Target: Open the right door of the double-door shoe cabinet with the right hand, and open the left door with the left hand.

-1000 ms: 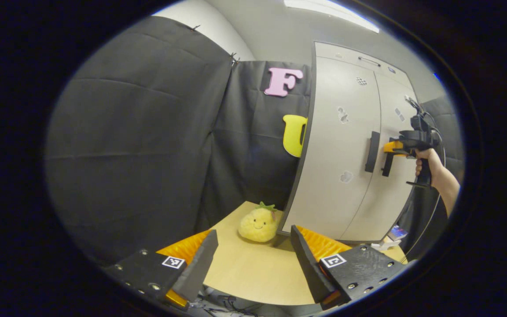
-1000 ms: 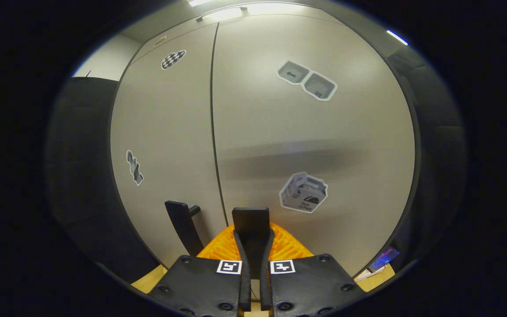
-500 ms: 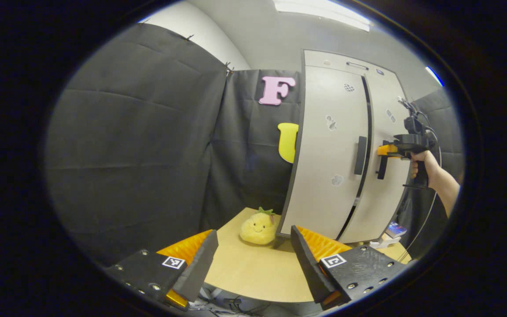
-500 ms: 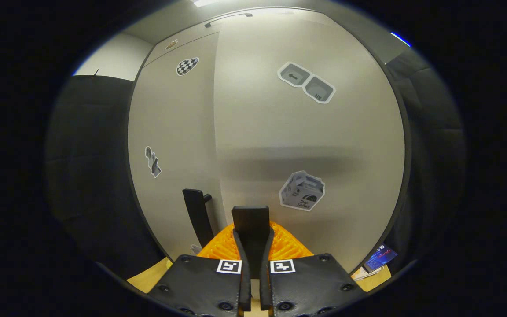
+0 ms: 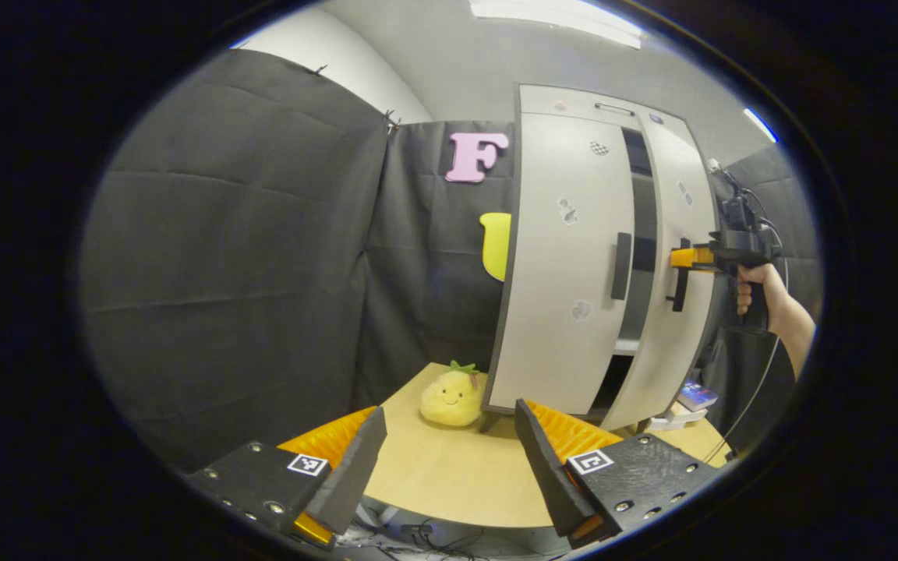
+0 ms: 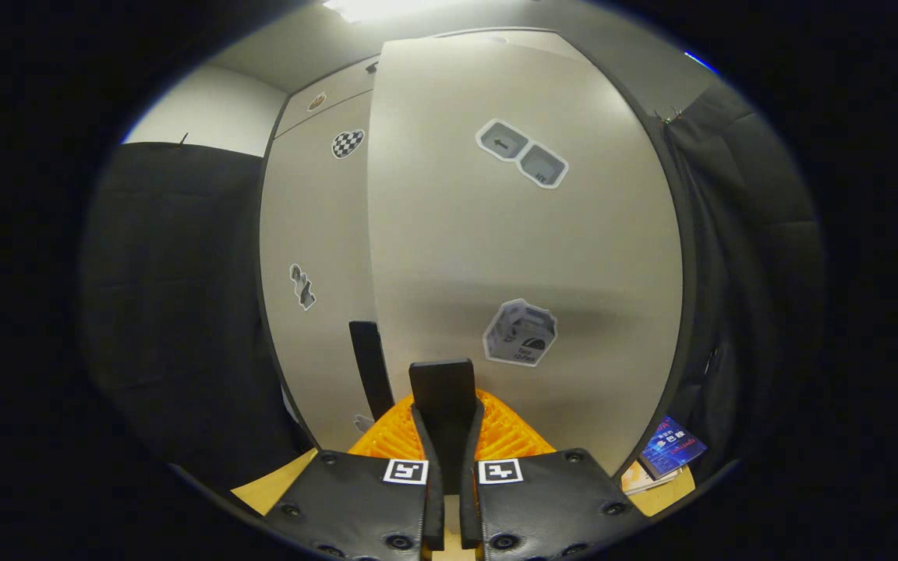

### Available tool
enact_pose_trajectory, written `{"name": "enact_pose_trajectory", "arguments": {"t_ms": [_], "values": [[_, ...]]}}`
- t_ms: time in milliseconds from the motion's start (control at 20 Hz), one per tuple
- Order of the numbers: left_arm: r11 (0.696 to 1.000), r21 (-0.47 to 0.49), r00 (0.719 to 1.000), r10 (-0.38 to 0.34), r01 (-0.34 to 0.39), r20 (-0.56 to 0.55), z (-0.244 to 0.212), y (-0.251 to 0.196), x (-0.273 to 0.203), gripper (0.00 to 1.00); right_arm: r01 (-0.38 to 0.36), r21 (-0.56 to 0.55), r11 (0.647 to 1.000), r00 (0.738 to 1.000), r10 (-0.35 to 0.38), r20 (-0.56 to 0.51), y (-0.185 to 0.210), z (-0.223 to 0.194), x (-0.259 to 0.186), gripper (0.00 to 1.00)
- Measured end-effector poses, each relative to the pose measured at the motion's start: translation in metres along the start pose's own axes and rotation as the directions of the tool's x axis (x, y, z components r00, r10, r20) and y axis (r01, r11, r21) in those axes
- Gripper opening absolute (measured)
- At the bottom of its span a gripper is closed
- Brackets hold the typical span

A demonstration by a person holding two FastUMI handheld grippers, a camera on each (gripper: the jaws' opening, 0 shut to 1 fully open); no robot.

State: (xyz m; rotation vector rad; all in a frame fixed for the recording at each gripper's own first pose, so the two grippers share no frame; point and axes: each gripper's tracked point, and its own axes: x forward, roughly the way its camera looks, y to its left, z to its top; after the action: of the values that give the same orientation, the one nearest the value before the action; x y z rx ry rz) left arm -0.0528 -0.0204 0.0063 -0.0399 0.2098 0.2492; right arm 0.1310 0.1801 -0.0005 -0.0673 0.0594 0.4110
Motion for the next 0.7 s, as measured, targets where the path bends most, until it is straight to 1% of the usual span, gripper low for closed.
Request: {"name": "enact_pose_trajectory", "arguments": {"t_ms": [200,350,450,700], "values": [[0.999,0.016,0.999,-0.039,0.038,0.017,0.011,-0.022,0.011,0.95,-0.017,-0.008,1.000,1.000,0.017,0.017,-0.005,-0.002,-0.022,0.10],[0.998,0.003,0.997,-0.069,0.069,0.018,0.015,-0.037,0.015,0.95,-0.028,-0.002,1.000,0.999,0.028,0.019,-0.012,-0.003,-0.039,0.10],[0.996,-0.004,0.996,-0.090,0.090,0.019,0.018,-0.046,0.018,0.95,-0.026,0.001,1.000,0.999,0.026,0.018,-0.016,-0.003,-0.046,0.10],[0.993,-0.006,0.993,-0.115,0.115,0.019,0.019,-0.057,0.028,0.94,-0.016,0.015,1.000,1.000,0.016,0.025,-0.029,-0.004,-0.069,0.10]]}}
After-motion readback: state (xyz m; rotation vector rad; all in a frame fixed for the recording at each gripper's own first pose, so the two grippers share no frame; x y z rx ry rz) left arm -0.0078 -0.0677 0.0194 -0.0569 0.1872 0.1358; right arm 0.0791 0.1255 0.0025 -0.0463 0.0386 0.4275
